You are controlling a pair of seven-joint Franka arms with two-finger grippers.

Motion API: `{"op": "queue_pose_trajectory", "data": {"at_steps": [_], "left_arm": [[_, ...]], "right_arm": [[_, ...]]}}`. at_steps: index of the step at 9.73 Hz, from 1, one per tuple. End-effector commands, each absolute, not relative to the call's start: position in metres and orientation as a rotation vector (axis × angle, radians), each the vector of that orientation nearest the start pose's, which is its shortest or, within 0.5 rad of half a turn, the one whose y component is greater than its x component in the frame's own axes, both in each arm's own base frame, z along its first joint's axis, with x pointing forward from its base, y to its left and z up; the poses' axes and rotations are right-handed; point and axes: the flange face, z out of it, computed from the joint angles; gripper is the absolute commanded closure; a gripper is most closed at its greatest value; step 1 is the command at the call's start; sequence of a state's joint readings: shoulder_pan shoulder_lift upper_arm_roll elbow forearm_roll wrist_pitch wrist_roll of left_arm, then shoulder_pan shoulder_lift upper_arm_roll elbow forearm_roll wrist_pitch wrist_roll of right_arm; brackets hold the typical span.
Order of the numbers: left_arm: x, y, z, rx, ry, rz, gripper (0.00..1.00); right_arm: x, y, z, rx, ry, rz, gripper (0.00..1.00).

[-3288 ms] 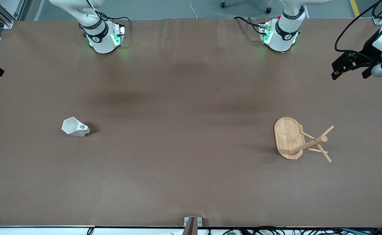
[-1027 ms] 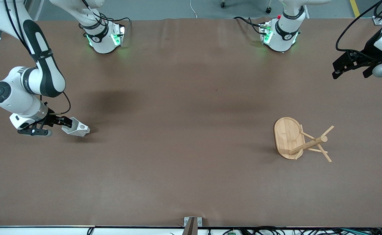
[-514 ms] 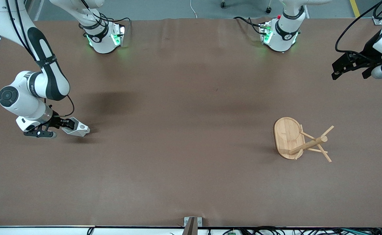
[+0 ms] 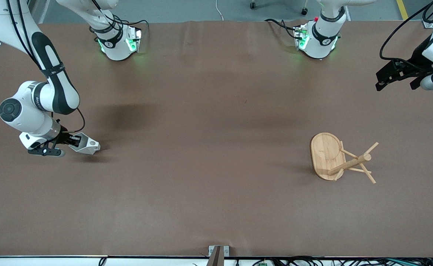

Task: Hang cup on rack
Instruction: 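Close the right gripper on the white cup's rim, then lift the cup with the right gripper while the left gripper approaches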

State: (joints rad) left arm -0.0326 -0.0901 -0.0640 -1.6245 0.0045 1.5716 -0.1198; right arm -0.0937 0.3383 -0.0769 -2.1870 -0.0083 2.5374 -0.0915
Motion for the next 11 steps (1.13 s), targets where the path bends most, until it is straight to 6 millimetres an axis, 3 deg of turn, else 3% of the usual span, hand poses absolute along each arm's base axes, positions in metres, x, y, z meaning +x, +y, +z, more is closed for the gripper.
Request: {"op": "queue_pose_trajectory", "data": {"at_steps": [1, 2, 5, 6, 7, 8, 9, 11], "left_arm": [[0.535, -0.051, 0.632, -3.127, -0.010, -0.004, 0.00], [0.536, -0.051, 0.631, -3.128, -0.010, -0.004, 0.00], [0.541, -0.057, 0.621, -3.130, 0.007, 0.022, 0.00], [0.542, -0.065, 0.621, -3.131, 0.029, 0.008, 0.00], [0.540, -0.077, 0.621, -3.133, 0.067, 0.008, 0.00], [0.537, -0.097, 0.621, -3.137, 0.124, 0.009, 0.00], [0.536, -0.127, 0.621, -3.139, 0.206, 0.006, 0.00], [0.516, -0.204, 0.614, -3.112, 0.433, 0.027, 0.00]], "right_arm": [[0.554, -0.092, 0.243, -3.154, 0.104, 0.045, 0.99], [0.558, -0.090, 0.276, -3.148, 0.093, 0.059, 0.99], [0.594, -0.054, 0.398, -3.057, 0.016, 0.176, 0.99], [0.602, -0.035, 0.437, -2.963, 0.010, 0.207, 0.99], [0.600, -0.014, 0.464, -2.861, -0.001, 0.228, 0.99], [0.592, 0.002, 0.481, -2.753, 0.001, 0.235, 0.99], [0.582, 0.031, 0.486, -2.590, -0.004, 0.283, 0.99], [0.570, 0.094, 0.483, -2.390, -0.042, 0.322, 0.99]]}}
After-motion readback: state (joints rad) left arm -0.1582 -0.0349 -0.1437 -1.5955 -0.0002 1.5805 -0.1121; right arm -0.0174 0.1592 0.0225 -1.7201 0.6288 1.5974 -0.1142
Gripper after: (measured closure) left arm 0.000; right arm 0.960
